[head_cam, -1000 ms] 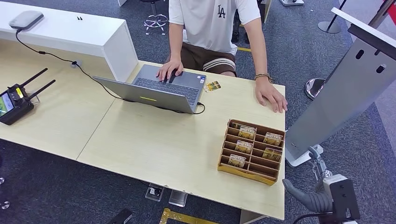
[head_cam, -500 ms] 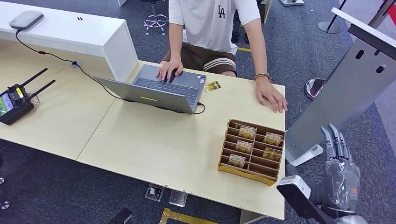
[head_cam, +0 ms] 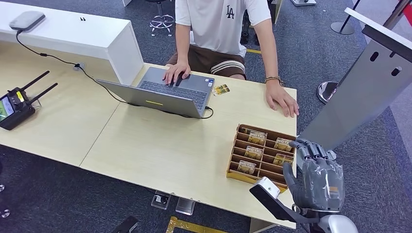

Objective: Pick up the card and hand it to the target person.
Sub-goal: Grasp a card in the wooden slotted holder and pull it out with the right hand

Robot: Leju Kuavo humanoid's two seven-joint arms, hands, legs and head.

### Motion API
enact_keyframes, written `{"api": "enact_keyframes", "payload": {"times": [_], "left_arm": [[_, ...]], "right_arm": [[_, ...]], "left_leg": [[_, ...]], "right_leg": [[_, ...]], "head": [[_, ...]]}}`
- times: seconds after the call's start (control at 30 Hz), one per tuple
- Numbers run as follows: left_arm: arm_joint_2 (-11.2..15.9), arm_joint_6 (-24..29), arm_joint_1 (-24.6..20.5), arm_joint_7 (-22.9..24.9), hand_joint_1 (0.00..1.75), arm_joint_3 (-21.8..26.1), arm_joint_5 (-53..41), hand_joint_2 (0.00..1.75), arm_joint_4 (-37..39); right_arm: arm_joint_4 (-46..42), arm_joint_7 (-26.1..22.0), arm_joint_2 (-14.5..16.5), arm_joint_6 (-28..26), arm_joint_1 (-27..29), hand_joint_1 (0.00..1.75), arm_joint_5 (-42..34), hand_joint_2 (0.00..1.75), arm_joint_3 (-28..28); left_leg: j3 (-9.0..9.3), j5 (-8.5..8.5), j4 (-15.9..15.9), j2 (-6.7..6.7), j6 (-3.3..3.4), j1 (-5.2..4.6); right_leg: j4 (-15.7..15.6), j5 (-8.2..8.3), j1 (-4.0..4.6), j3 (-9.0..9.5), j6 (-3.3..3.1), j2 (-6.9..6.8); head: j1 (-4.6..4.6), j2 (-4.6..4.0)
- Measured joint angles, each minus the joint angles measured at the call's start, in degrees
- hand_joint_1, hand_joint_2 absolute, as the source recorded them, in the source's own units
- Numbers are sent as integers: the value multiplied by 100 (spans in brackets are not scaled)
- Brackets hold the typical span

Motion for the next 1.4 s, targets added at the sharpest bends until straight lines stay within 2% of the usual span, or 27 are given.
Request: {"api": "enact_keyframes", "payload": {"times": [0.3,0.43,0.63,0.73,0.87,0.97,1.17,1.4], "left_arm": [[-34,-25,-56,96,0,-9,-36,0,0],[-48,-34,-83,131,0,-16,-49,0,0],[-65,-73,-135,187,0,-26,-102,0,-2],[-76,-86,-163,234,0,-28,-125,0,-2],[-84,-105,-198,257,0,-28,-136,0,-2],[-84,-125,-220,271,0,-28,-141,0,-2],[-84,-131,-247,279,0,-30,-147,0,-2],[-84,-148,-261,304,0,-30,-157,0,-2]], "right_arm": [[135,317,102,342,-194,172,248,175,261],[253,437,156,445,-272,156,319,175,322],[593,577,278,579,-420,149,348,175,355],[819,635,345,594,-506,130,342,175,368],[1133,676,428,567,-633,78,282,175,375],[1355,672,494,529,-726,60,242,175,376],[1742,661,608,483,-852,45,183,175,376],[2000,641,673,418,-917,55,144,175,374]], "left_leg": [[0,0,0,0,0,0],[-1,0,0,0,0,0],[-1,0,0,0,0,0],[-1,0,0,0,0,0],[-1,0,0,0,0,0],[-2,0,0,0,0,0],[-2,0,0,0,0,0],[-2,0,0,0,0,0]], "right_leg": [[0,0,0,0,0,0],[0,0,0,0,0,0],[0,0,0,0,0,0],[0,0,0,0,0,0],[0,0,0,0,0,0],[0,0,0,-1,0,0],[0,0,0,-1,0,0],[0,0,0,-1,0,0]], "head": [[1,0],[1,0],[2,0],[1,0],[2,0],[2,0],[1,0],[2,0]]}}
